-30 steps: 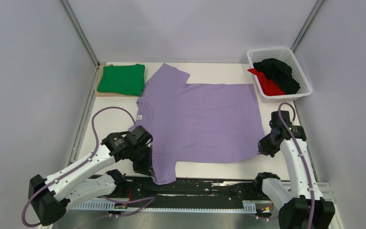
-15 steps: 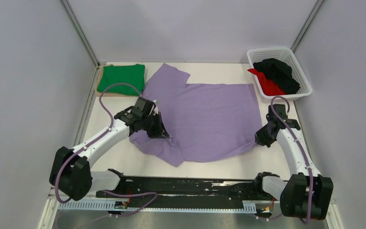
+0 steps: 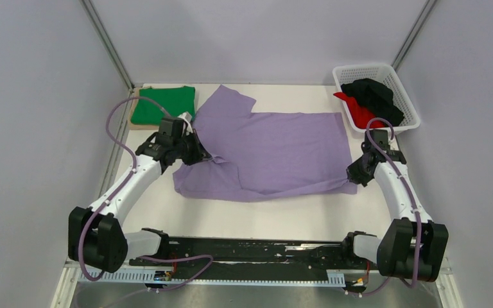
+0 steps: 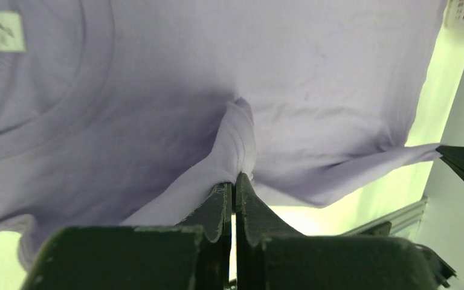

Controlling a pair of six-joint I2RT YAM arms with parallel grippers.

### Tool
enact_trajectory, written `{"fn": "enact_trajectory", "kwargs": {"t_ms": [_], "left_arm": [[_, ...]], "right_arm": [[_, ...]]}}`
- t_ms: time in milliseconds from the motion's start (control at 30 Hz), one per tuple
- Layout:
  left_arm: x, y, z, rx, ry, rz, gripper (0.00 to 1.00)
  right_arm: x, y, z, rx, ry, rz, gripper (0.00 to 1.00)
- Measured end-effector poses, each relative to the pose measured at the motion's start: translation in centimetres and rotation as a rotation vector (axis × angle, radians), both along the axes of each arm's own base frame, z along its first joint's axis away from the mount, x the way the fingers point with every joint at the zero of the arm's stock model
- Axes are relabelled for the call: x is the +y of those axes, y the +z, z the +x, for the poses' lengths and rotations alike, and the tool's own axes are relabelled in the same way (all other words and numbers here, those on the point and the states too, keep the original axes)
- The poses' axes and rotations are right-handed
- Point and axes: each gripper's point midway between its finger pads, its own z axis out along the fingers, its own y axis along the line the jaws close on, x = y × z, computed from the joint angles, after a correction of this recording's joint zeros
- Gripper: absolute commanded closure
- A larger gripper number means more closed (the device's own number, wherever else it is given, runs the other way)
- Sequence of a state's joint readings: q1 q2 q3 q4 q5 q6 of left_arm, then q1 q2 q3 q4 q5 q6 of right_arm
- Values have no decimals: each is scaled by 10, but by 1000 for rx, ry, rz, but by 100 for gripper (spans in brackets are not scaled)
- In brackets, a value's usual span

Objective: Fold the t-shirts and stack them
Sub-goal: Fold the flattened tshirt in 1/3 of the way

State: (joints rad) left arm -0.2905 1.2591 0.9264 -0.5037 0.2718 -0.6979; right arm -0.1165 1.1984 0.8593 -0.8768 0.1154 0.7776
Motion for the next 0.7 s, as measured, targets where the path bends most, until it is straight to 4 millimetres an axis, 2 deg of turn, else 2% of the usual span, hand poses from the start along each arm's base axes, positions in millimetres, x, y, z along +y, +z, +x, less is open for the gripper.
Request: {"fn": "enact_trajectory", "kwargs": {"t_ms": [233,567,700], "left_arm": [[21,26,16,-124,33,41,100],[31,46,42,-234,21,94,100],[37,46,50,-260,25,118,100]], "right_arm": [[-5,7,11,-15,8,-16,100],[-6,2,27,-23,20,-13,100],[-8,2,34,-31,25,-18,100]]}}
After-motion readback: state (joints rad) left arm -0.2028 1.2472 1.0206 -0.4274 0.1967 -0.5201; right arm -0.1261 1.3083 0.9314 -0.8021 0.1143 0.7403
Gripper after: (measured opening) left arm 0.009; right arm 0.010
